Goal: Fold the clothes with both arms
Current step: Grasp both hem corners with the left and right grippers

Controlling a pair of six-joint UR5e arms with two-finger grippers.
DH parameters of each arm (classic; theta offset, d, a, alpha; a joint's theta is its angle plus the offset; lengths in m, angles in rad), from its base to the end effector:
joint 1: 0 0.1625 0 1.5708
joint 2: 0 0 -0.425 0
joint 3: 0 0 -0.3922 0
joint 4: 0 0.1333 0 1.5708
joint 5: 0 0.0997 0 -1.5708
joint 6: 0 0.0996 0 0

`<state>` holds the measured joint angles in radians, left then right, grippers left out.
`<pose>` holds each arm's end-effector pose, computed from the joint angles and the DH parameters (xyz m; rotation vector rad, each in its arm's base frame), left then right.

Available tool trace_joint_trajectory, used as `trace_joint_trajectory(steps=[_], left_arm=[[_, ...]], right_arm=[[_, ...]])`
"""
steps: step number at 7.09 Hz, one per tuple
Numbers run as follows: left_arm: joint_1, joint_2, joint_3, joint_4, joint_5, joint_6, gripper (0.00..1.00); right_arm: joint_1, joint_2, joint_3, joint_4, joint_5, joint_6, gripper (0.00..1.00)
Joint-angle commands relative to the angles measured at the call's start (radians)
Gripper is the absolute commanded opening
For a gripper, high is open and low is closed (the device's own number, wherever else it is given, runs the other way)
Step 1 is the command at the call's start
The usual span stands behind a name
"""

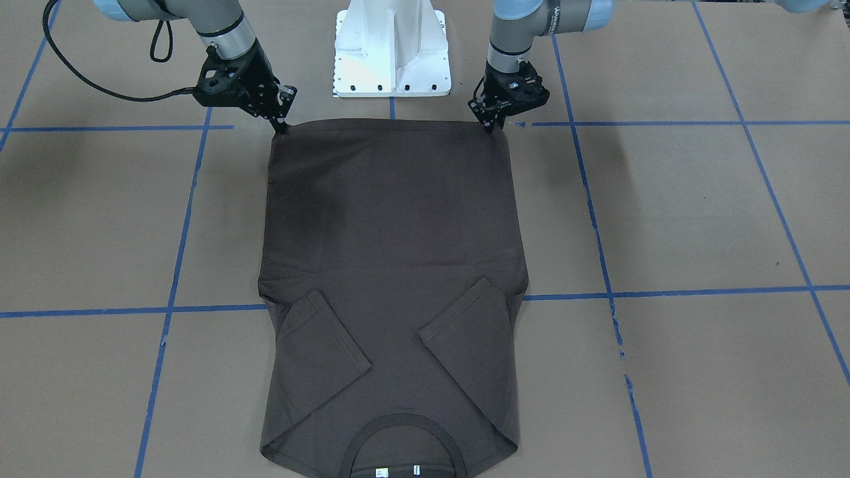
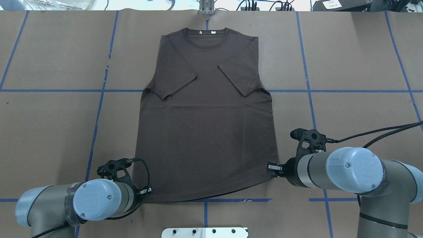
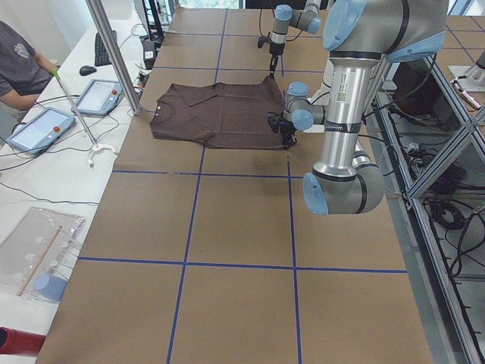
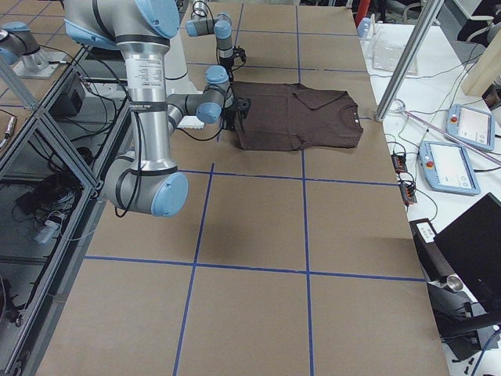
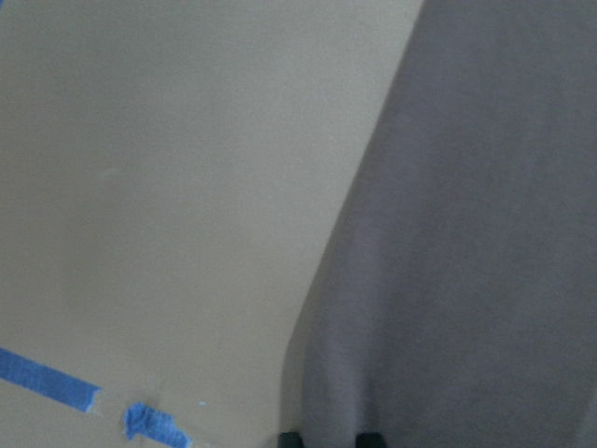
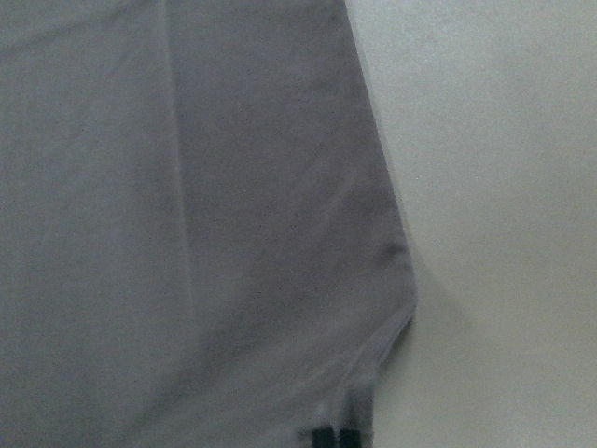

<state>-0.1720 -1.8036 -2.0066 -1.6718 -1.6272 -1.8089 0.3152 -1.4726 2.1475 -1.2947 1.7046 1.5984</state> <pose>0.5167 -0.2194 0.3350 -0.0795 0.7718 -0.3678 -0.4250 -0.2648 0.3166 0.0138 -0.9601 0.2525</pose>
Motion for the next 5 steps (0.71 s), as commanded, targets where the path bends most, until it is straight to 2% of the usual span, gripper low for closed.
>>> trace_joint_trajectory(steps=[1, 2, 4, 5], left_arm=[[-0.001, 0.000, -0.029, 0.001, -0.005, 0.002, 0.08], [-0.003, 0.003, -0.062, 0.003, -0.005, 0.000, 0.00], [-0.004, 0.001, -0.107, 0.004, -0.006, 0.000, 0.00], [-0.003, 0.003, -0.144, 0.026, -0.008, 0.000, 0.00]], right_arm=[[0.011, -0.002, 0.000, 0.000, 0.015, 0.000, 0.00], [0.028, -0.005, 0.006, 0.000, 0.039, 0.000, 0.00], [0.044, -0.021, 0.026, -0.002, 0.069, 0.000, 0.00], [0.033, -0.066, 0.055, -0.003, 0.069, 0.000, 0.00]])
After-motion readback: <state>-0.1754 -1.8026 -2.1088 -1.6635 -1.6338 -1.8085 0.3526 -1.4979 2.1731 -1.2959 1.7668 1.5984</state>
